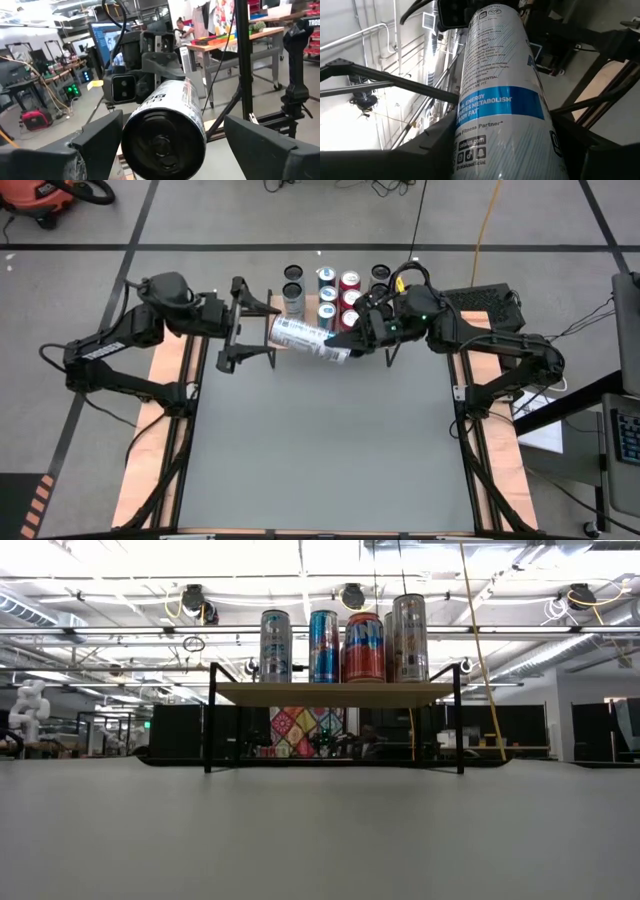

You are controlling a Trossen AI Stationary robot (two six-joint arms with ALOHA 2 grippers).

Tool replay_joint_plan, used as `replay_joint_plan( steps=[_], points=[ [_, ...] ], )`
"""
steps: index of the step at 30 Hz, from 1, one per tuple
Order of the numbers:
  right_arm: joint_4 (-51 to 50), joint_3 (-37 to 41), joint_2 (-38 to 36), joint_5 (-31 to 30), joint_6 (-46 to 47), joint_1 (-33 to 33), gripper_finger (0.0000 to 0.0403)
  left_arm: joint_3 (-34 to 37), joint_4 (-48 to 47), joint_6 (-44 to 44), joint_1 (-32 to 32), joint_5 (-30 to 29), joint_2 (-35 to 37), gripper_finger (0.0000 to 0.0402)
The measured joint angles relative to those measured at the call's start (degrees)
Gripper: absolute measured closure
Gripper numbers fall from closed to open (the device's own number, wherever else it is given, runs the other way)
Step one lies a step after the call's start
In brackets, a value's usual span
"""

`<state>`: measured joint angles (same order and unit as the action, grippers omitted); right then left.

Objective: Place canned beverage on shelf
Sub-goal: Put the white soda can on the shelf aligned with the other white soda can

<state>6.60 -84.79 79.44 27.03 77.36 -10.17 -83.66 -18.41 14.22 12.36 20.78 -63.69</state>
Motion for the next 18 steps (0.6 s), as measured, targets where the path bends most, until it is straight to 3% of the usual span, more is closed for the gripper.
replay_joint_plan(
  steps=[12,18],
  points=[
    [-1.01,0.00,0.67,-0.09,-0.38,0.02,0.0177,0.00,-0.27,-0.18,0.00,0.58,-2.11,0.0058],
    [-0.92,0.00,1.30,-0.02,-0.48,0.04,0.0175,0.00,-0.39,-0.18,0.00,0.61,-2.09,0.0104]
  ],
)
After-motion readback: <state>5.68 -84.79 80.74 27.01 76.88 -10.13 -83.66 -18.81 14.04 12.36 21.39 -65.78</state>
